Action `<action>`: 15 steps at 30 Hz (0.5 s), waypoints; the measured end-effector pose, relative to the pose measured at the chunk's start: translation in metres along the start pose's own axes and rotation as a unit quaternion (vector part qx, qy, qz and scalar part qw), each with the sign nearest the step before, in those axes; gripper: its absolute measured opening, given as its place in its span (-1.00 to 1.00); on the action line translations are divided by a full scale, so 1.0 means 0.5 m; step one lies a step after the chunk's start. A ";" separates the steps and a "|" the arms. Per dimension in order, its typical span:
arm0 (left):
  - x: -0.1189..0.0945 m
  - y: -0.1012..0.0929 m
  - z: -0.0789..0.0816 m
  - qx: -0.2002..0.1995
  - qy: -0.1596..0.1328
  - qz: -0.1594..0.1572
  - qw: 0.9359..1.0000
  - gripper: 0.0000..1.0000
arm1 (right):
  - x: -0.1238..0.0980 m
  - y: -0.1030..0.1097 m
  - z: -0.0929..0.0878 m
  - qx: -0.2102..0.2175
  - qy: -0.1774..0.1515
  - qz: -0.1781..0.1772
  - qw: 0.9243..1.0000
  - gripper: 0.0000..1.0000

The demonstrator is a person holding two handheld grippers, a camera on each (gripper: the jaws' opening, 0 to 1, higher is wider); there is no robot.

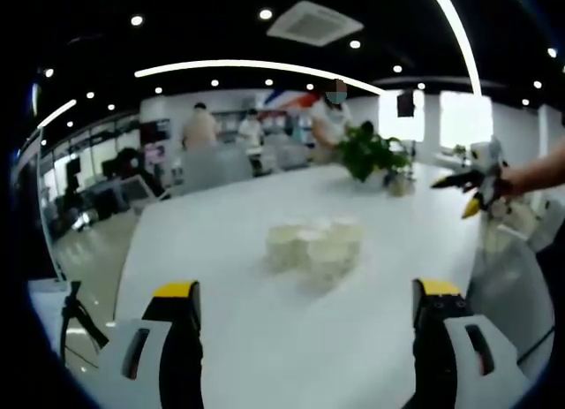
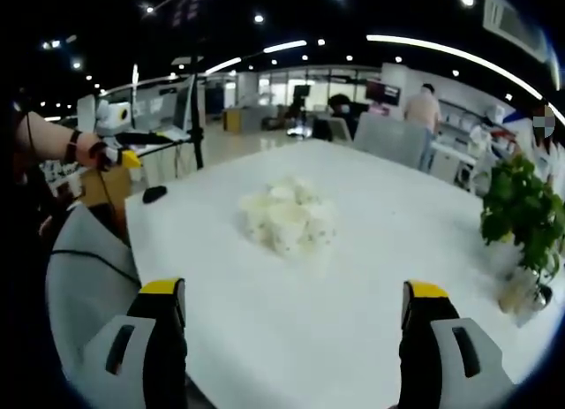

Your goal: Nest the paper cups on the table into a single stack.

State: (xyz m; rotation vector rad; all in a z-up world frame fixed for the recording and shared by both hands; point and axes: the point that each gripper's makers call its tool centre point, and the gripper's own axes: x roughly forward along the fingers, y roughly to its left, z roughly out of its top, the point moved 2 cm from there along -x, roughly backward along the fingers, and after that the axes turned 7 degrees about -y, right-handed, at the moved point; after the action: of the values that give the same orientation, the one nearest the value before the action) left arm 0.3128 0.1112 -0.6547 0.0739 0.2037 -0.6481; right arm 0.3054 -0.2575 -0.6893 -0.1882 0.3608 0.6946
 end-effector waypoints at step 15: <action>-0.001 -0.007 0.003 0.001 -0.002 -0.002 1.000 1.00 | 0.001 0.004 0.001 -0.001 0.000 0.004 1.000 1.00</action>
State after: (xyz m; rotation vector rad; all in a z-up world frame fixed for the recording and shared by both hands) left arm 0.3107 0.1086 -0.6531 0.0753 0.2000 -0.6524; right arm 0.3042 -0.2556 -0.6892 -0.1897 0.3617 0.7025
